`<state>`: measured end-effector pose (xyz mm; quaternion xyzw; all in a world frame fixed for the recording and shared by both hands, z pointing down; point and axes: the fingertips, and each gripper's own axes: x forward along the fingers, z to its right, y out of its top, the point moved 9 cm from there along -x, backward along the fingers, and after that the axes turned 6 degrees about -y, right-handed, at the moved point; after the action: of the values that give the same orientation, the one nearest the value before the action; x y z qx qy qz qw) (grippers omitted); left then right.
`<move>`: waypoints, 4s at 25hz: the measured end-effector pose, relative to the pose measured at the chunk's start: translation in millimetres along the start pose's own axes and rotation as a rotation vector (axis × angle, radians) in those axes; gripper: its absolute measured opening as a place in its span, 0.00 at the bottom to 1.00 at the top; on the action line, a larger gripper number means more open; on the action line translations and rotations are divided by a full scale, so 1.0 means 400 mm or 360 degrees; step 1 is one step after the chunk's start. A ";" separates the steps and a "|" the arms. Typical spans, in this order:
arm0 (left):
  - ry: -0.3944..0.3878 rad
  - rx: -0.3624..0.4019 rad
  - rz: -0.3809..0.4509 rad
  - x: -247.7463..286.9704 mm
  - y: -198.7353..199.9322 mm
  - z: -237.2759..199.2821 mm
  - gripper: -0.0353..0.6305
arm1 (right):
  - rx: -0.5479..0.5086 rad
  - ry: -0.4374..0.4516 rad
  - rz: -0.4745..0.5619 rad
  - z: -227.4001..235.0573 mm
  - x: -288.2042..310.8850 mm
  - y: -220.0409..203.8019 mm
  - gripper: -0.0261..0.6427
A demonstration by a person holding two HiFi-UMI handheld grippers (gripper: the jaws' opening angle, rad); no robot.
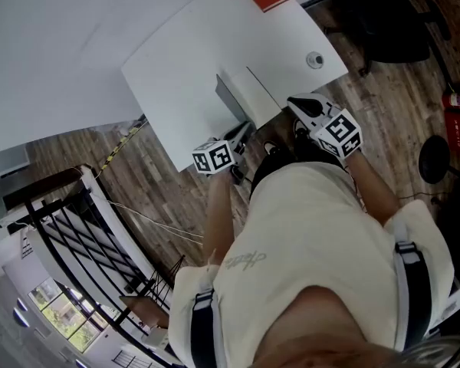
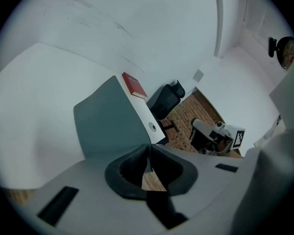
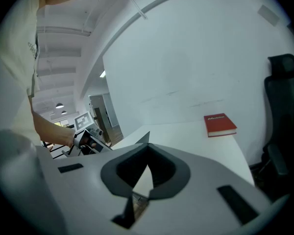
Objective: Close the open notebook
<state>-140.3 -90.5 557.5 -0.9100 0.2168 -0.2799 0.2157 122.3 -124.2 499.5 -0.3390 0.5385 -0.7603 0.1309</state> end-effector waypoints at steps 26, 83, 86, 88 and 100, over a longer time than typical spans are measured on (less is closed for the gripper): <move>0.0044 0.0014 -0.0106 0.206 -0.029 0.027 0.24 | 0.0039 0.0051 -0.0007 0.133 0.012 -0.044 0.05; 0.0869 0.0939 0.1063 -0.377 0.310 0.199 0.09 | -0.0513 0.0203 0.0451 -0.132 0.143 0.410 0.05; 0.0889 0.0992 0.1081 -0.392 0.332 0.218 0.09 | -0.0560 0.0195 0.0463 -0.134 0.139 0.428 0.05; 0.0913 0.1024 0.1089 -0.402 0.341 0.230 0.09 | -0.0579 0.0192 0.0467 -0.136 0.132 0.440 0.05; 0.0962 0.1112 0.1055 -0.384 0.355 0.267 0.09 | -0.0538 0.0170 0.0451 -0.105 0.132 0.430 0.05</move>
<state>-229.7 -97.8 340.6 -0.5473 0.4374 -0.5004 0.5087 27.4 -189.8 355.1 -0.2362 0.7066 -0.6502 0.1491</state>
